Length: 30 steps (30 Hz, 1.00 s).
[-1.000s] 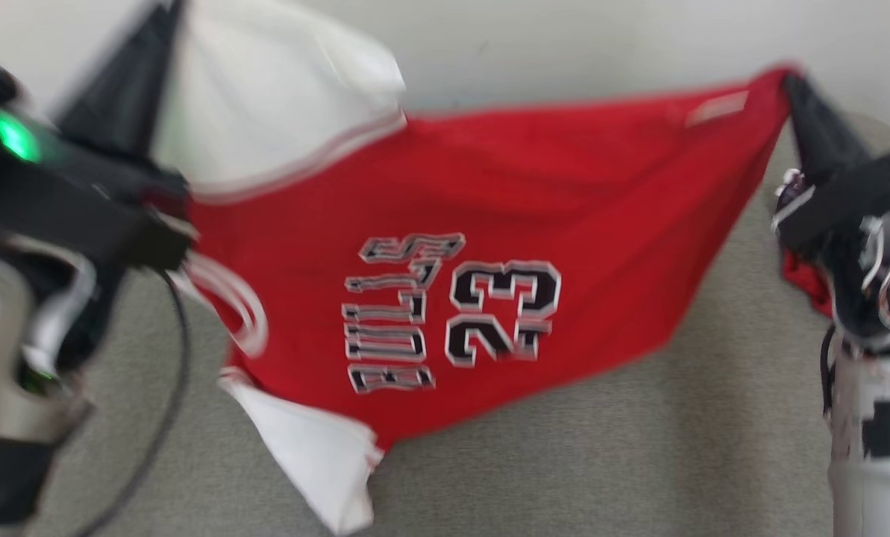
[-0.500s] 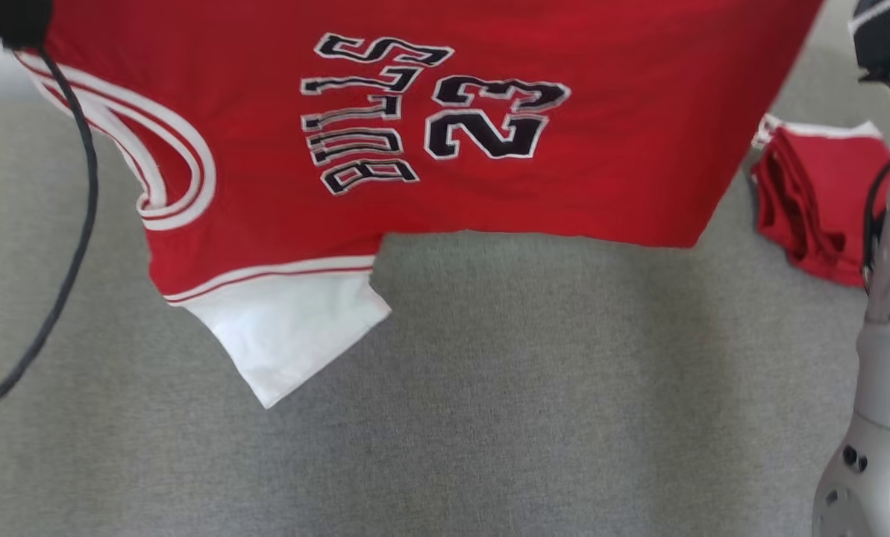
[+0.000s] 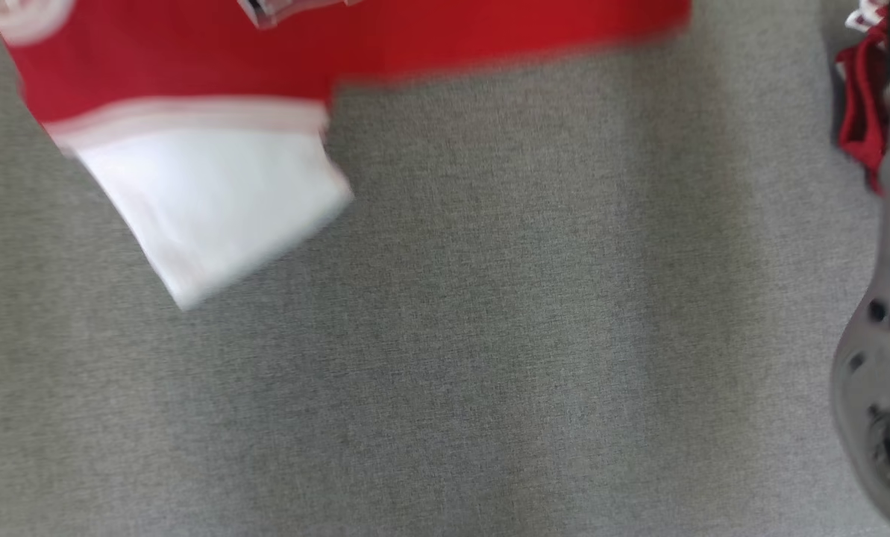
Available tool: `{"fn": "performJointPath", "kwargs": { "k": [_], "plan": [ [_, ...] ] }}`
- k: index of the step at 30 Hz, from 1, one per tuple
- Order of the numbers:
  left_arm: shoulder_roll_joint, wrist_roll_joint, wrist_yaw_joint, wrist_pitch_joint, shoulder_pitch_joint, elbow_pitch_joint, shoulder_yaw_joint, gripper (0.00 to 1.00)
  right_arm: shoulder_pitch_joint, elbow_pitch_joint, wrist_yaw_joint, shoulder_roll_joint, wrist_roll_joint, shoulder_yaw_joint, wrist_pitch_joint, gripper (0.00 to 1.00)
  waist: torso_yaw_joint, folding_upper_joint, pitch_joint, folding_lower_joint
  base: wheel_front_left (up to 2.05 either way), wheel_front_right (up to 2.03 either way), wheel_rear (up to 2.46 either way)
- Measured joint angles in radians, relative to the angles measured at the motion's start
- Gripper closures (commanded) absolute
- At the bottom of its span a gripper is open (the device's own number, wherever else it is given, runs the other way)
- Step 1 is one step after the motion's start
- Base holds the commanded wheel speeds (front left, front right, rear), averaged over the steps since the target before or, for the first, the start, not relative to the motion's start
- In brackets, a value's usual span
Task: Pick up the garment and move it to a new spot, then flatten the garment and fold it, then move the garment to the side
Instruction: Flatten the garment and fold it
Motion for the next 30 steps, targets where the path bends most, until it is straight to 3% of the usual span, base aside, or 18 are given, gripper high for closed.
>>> {"fn": "performJointPath", "kwargs": {
  "k": [5,11,18,22,23,26,30],
  "plan": [
    [-0.022,0.085,0.003,-0.183,-0.186,-0.008,0.010,1.00,-0.153,0.067,0.000,-0.010,-0.089,-0.079,-0.186,1.00,-0.004,-0.0001,0.046,-0.0002,0.00,0.00,0.00],
    [-0.005,0.176,-0.043,-0.214,-0.204,-0.113,0.027,1.00,-0.175,0.104,0.000,-0.024,-0.148,-0.089,-0.238,1.00,0.007,-0.0004,0.076,-0.0007,0.00,0.00,0.00],
    [-0.004,0.190,-0.078,-0.214,0.154,-0.132,0.051,1.00,-0.049,0.175,0.000,-0.079,-0.165,0.018,-0.244,1.00,0.032,-0.0002,0.122,-0.0002,0.00,0.00,0.00],
    [-0.012,0.179,-0.095,-0.214,0.354,-0.174,0.065,1.00,0.026,0.184,0.000,-0.135,-0.113,0.162,-0.229,1.00,0.056,-0.0002,0.119,-0.0003,0.00,0.00,0.00],
    [-0.026,0.150,-0.103,-0.214,0.455,-0.186,0.075,1.00,0.094,0.168,0.000,-0.166,-0.066,0.237,-0.202,1.00,0.065,-0.0002,0.104,-0.0003,0.00,0.00,0.00],
    [-0.040,0.122,-0.104,-0.214,0.566,-0.203,0.067,1.00,0.164,0.134,0.000,-0.203,-0.019,0.281,-0.157,1.00,0.073,-0.0003,0.082,-0.0005,0.00,0.00,0.00],
    [-0.065,0.048,-0.112,-0.201,0.812,-0.209,0.018,1.00,0.343,0.061,0.000,-0.270,0.081,0.288,0.009,1.00,0.086,-0.0003,0.020,-0.0007,0.00,0.00,0.00]
  ]
}}
